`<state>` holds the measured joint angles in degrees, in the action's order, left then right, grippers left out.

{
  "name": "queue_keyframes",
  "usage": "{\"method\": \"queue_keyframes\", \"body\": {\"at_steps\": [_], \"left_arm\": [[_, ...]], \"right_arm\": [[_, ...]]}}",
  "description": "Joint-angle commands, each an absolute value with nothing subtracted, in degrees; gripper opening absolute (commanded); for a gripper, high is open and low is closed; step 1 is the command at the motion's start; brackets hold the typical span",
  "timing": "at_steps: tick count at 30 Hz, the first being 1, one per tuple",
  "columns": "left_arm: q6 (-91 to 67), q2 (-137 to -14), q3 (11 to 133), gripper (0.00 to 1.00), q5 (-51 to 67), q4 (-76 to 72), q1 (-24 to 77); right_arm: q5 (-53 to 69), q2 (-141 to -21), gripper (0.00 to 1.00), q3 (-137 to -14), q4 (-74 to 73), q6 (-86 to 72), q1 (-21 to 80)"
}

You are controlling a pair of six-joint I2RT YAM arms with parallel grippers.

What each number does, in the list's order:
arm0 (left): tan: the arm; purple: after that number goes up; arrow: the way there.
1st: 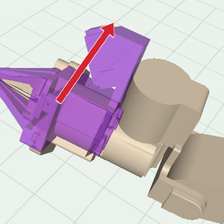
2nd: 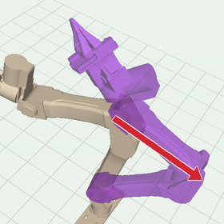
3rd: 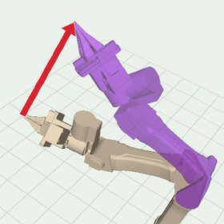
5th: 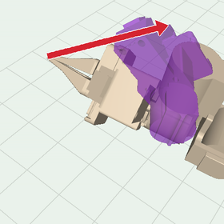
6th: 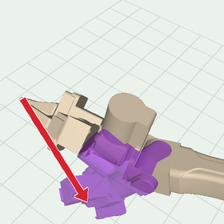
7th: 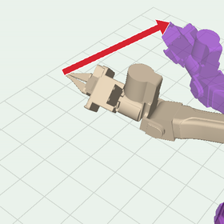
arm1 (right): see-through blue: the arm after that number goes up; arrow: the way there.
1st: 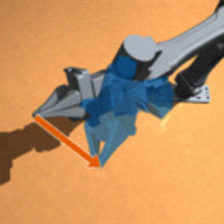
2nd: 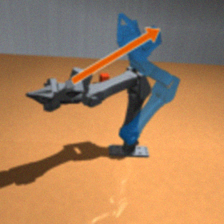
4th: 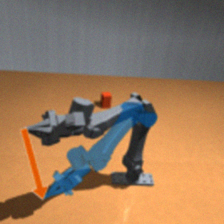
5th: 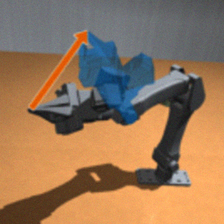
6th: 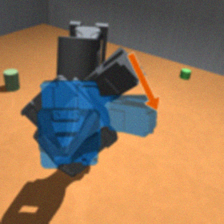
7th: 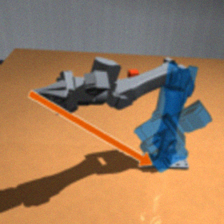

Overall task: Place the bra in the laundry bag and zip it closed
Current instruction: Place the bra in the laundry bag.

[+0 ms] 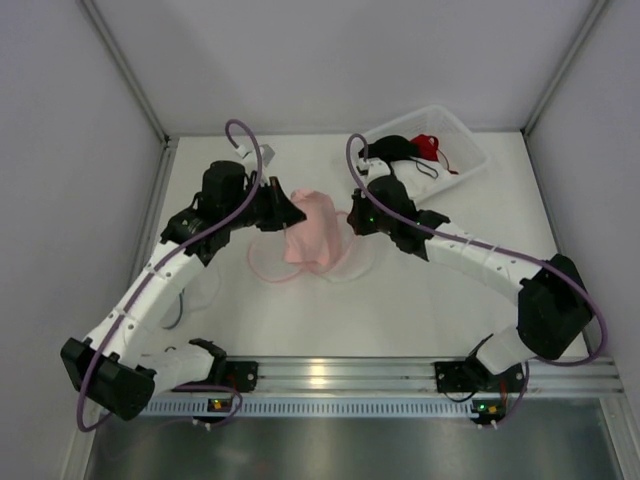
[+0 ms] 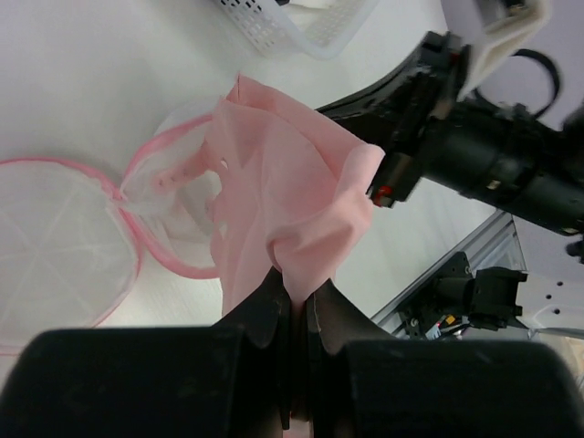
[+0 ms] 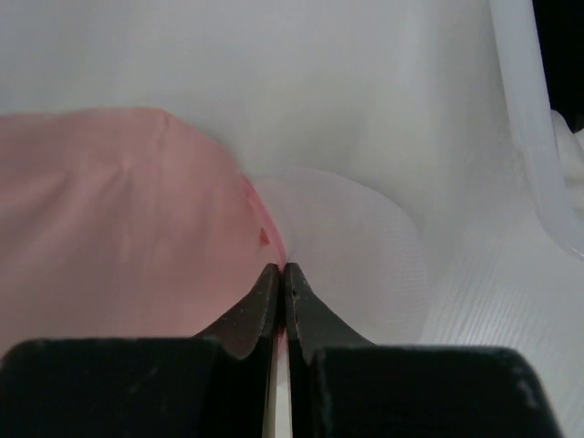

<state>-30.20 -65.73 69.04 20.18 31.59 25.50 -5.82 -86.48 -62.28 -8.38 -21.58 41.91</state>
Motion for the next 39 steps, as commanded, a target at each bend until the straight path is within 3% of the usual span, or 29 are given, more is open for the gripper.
{"method": "queue_keyframes", "body": {"at_steps": [1, 11, 21, 39], "left_arm": [[-31.64, -64.43, 65.22, 0.00, 20.38, 20.77, 25.40], [-31.12, -68.45, 57.75, 0.00, 30.49, 8.44, 25.75], [-25.31, -76.10, 54.41, 0.00, 26.19, 7.39, 29.00], [-34.17, -96.06, 57.22, 0.00, 25.22, -11.50, 32.61]], "right_arm": [[-5.01, -82.09, 0.00, -62.14, -3.96, -25.31, 42.89], [-1.32, -80.59, 0.00, -59.41, 1.32, -28.65, 42.89], [-3.34, -79.72, 0.00, -59.76, 0.53, -31.11, 42.71], [3.78, -78.40, 0.00, -54.67, 4.75, -37.18, 42.45]]}}
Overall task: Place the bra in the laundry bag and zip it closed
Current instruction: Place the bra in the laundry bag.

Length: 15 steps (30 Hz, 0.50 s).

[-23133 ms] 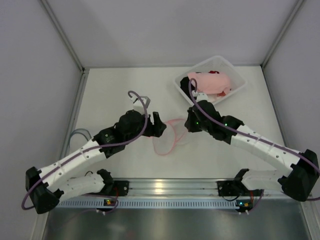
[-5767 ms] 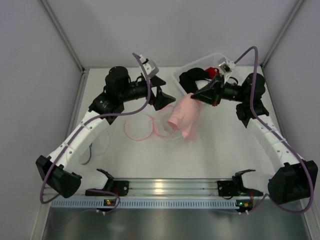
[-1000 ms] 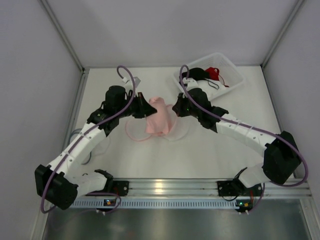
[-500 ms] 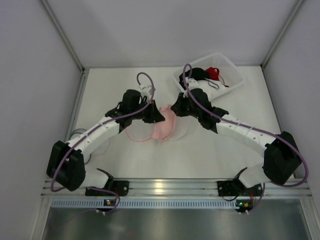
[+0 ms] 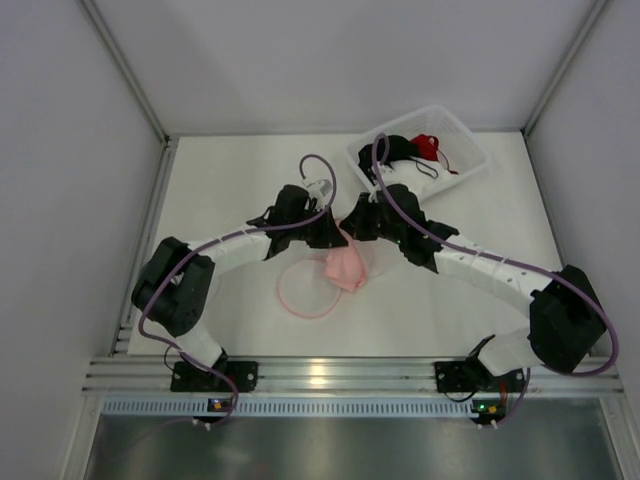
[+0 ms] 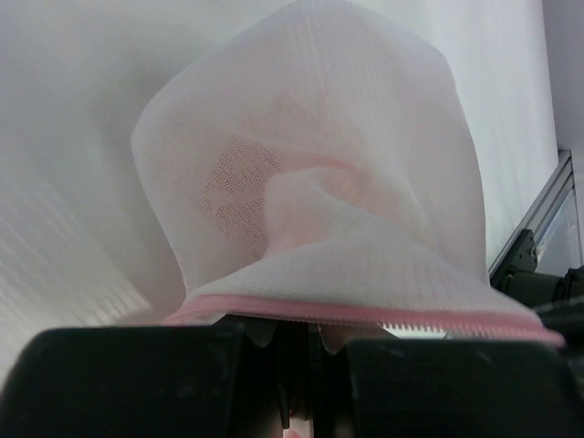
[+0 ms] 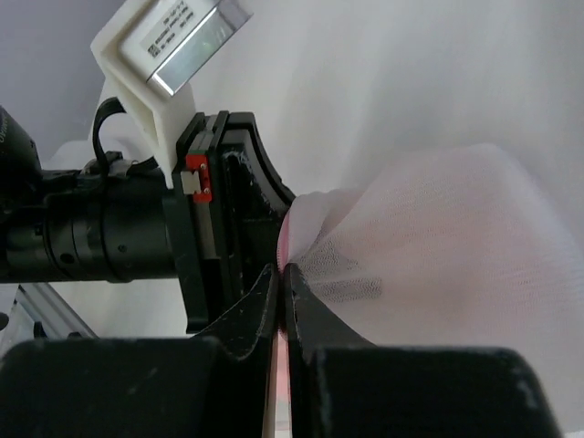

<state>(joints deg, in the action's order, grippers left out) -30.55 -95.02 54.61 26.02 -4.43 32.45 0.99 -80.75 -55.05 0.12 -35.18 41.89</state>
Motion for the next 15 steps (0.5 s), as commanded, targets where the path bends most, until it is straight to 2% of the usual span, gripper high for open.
{"method": "queue_keyframes", "body": {"at_steps": [1, 7, 10, 11, 12, 14, 15], "left_arm": [[-34.89, -96.41, 57.22, 0.00, 24.53, -12.12, 32.61], [-37.52, -97.47, 57.74, 0.00, 22.24, -13.62, 32.26], [-38.32, -96.95, 57.74, 0.09, 22.23, -13.71, 32.26], [-38.15, -96.51, 57.74, 0.14, 22.41, -13.54, 32.26], [-37.80, -95.98, 57.40, 0.26, 22.24, -13.10, 32.26], [-37.27, -93.61, 56.69, 0.39, 21.10, -12.40, 32.26], [-36.48, -92.73, 56.25, 0.52, 20.66, -11.78, 32.26]], "right_arm": [[3.78, -78.14, 0.00, -54.41, 4.31, -37.09, 42.36], [-2.61, -76.29, 0.00, -52.13, -0.34, -35.77, 42.36], [-6.13, -76.99, 0.00, -52.03, -2.81, -35.07, 42.36], [-6.50, -77.43, 0.00, -52.47, -4.20, -34.89, 42.10], [-6.68, -77.95, 0.00, -52.99, -4.74, -34.81, 42.10], [-6.68, -79.80, 0.00, -55.01, -6.06, -35.15, 41.40], [-6.77, -80.33, 0.00, -55.72, -6.41, -35.16, 41.22]]}}
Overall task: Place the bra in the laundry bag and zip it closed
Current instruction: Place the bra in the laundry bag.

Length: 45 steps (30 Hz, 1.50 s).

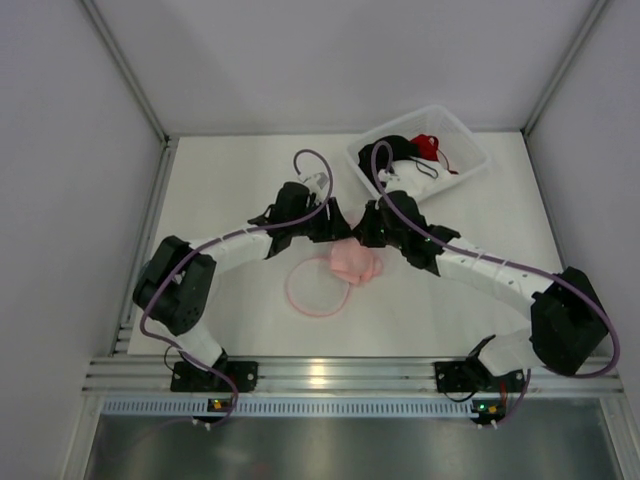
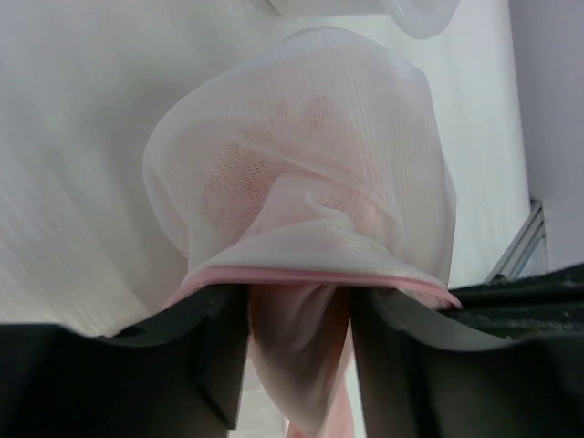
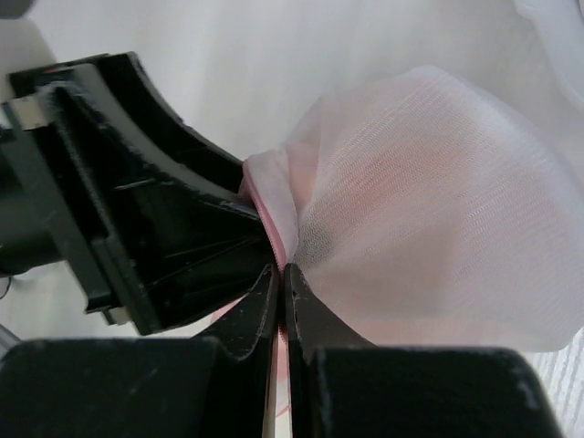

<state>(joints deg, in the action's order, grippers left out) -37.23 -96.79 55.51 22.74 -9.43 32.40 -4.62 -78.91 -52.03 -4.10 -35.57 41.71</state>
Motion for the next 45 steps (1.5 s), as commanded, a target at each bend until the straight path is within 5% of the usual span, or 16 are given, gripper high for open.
{"method": "queue_keyframes", "body": {"at_steps": [1, 3, 7, 17, 24, 31, 45], "left_arm": [[-35.95, -90.98, 56.34, 0.57, 20.22, -10.73, 32.26], [-33.94, -88.17, 56.95, 0.63, 18.82, -5.99, 32.26], [-30.16, -83.16, 58.53, 0.98, 15.74, 4.38, 32.26], [-32.50, -67.42, 53.62, 0.97, 4.30, 18.73, 32.26], [-43.41, -64.33, 39.65, 0.83, 10.71, -1.12, 32.69], [-44.21, -72.59, 38.94, 0.72, 11.16, -7.02, 35.76], [-43.69, -87.18, 43.59, 0.30, 5.02, -22.58, 39.90]], "right_arm": [[-6.85, -81.29, 0.00, -56.85, -6.68, -35.59, 41.13], [-7.29, -82.09, 0.00, -57.48, -6.77, -36.29, 41.13], [-7.56, -84.02, 0.00, -58.10, -6.42, -37.26, 40.96], [-8.61, -86.57, 0.00, -60.11, -5.27, -37.44, 40.08], [-9.14, -87.10, 0.00, -59.50, -4.04, -41.04, 39.90], [-8.35, -85.87, 0.00, -58.36, -3.43, -41.83, 38.59], [0.87, -83.67, 0.00, -54.85, 3.51, -46.23, 38.06]]}}
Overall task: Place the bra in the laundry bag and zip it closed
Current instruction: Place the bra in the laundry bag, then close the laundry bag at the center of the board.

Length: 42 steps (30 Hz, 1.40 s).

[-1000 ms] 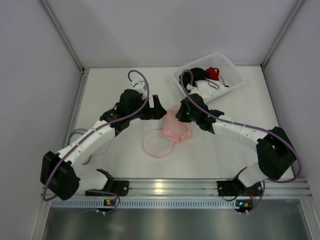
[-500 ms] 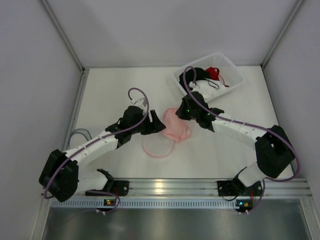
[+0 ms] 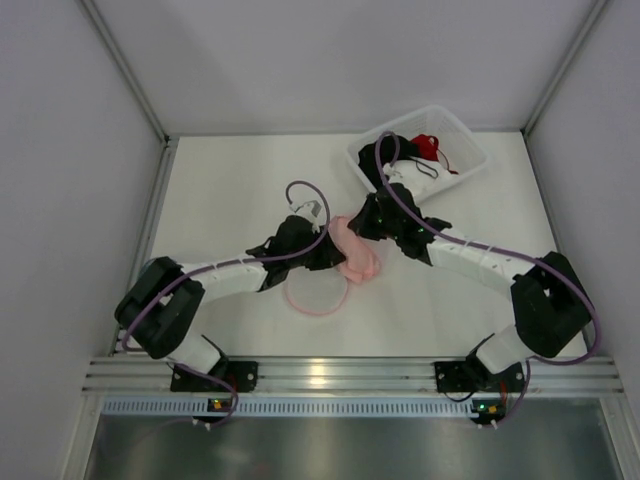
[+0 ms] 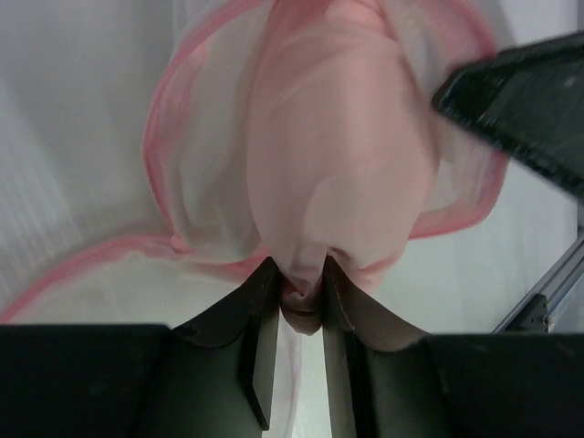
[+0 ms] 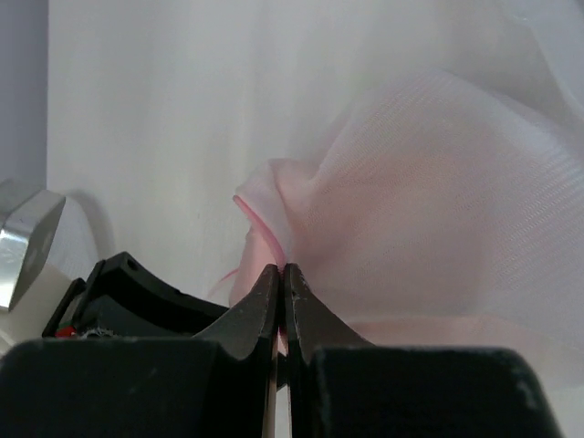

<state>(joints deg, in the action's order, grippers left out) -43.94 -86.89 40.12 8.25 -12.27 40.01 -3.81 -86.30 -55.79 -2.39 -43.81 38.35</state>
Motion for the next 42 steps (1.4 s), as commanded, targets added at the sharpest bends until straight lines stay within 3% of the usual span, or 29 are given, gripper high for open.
{"method": "queue_keyframes", "body": {"at_steps": [1, 10, 16, 20, 21, 24, 27, 31, 37, 42], "left_arm": [[-43.16, -87.54, 44.03, 0.29, 4.57, -23.54, 39.90], [-45.70, -97.37, 51.41, 0.24, 2.72, -26.10, 39.90], [-45.27, -98.80, 51.07, 0.28, 5.18, -26.10, 40.08], [-41.14, -91.52, 48.17, 0.48, 6.85, -24.62, 40.08], [-40.44, -90.10, 47.82, 0.62, 6.77, -23.74, 40.08], [-37.45, -83.60, 47.46, 0.79, 4.23, -15.41, 39.99], [-35.33, -78.76, 47.20, 0.85, -3.13, -5.91, 39.99], [-38.04, -76.11, 43.26, 0.86, -6.85, -2.37, 38.15], [-46.22, -83.74, 44.82, 0.82, -11.95, -1.49, 36.83], [-48.95, -89.11, 46.32, 0.73, -12.75, -3.33, 36.48]], "right_arm": [[2.01, -83.50, 0.00, -54.50, 3.52, -46.32, 38.06], [0.88, -80.15, 0.00, -53.96, 1.50, -41.59, 38.58], [-1.30, -80.51, 0.00, -53.88, 0.18, -38.24, 39.11], [-4.74, -79.89, 0.00, -54.23, -3.77, -37.62, 38.58], [-5.53, -79.89, 0.00, -54.75, -4.48, -37.62, 38.15], [-5.28, -80.59, 0.00, -55.37, -5.36, -37.35, 37.88], [-4.05, -81.38, 0.00, -55.98, -5.45, -37.26, 37.79], [-3.87, -81.56, 0.00, -56.51, -5.80, -37.09, 37.79], [-1.94, -82.18, 0.00, -58.18, -7.29, -34.28, 37.88], [-0.35, -83.58, 0.00, -59.24, -8.09, -32.87, 37.79]]}}
